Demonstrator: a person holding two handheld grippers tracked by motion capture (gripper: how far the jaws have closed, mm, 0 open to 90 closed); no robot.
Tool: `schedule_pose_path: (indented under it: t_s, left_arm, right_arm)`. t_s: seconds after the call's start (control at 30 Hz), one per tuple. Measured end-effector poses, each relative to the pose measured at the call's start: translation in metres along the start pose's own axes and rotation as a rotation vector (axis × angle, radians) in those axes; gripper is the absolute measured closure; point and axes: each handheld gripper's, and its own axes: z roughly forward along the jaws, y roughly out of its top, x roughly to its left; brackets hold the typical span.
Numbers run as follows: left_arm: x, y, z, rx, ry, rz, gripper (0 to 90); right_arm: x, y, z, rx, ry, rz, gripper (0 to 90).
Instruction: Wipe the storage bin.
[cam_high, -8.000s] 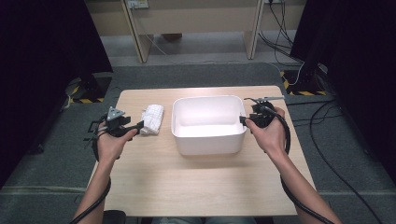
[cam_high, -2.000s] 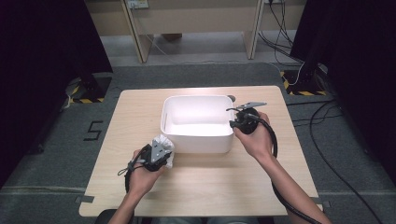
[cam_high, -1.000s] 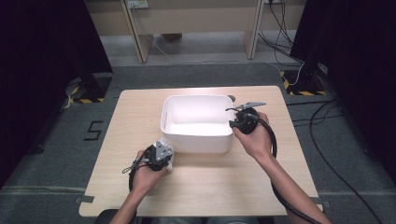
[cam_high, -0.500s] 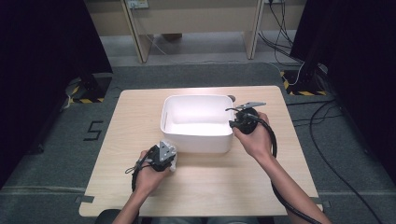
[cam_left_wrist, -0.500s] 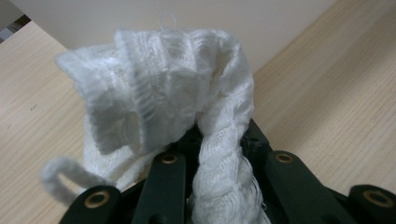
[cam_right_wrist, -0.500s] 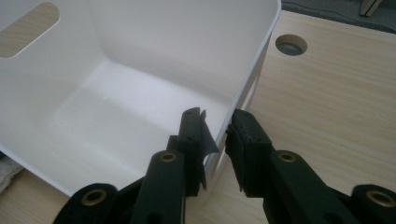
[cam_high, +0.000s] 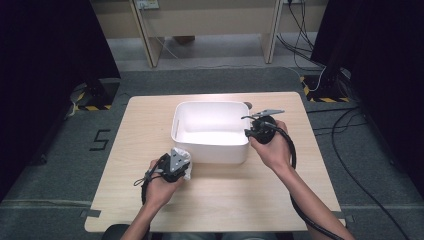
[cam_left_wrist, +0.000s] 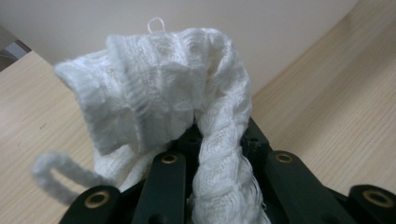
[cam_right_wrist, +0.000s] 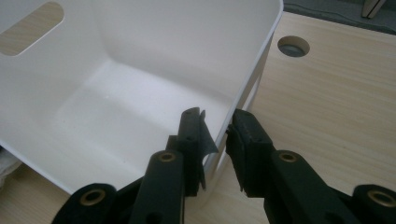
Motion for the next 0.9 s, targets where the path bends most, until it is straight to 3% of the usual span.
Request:
schedule_pose_path:
  t_s: [0.47, 0.9]
  left_arm:
    - [0.002, 0.013, -0.009, -0.041, 0.006, -0.007, 75.4]
    - [0.006, 0.020, -0.016, -0.046, 0.014, -0.012, 75.4]
  right_arm:
    - [0.001, 0.000, 0.001, -0.008, 0.010, -0.005, 73.9]
    - [0.001, 0.000, 0.002, -0.015, 0.020, -0.003, 73.4]
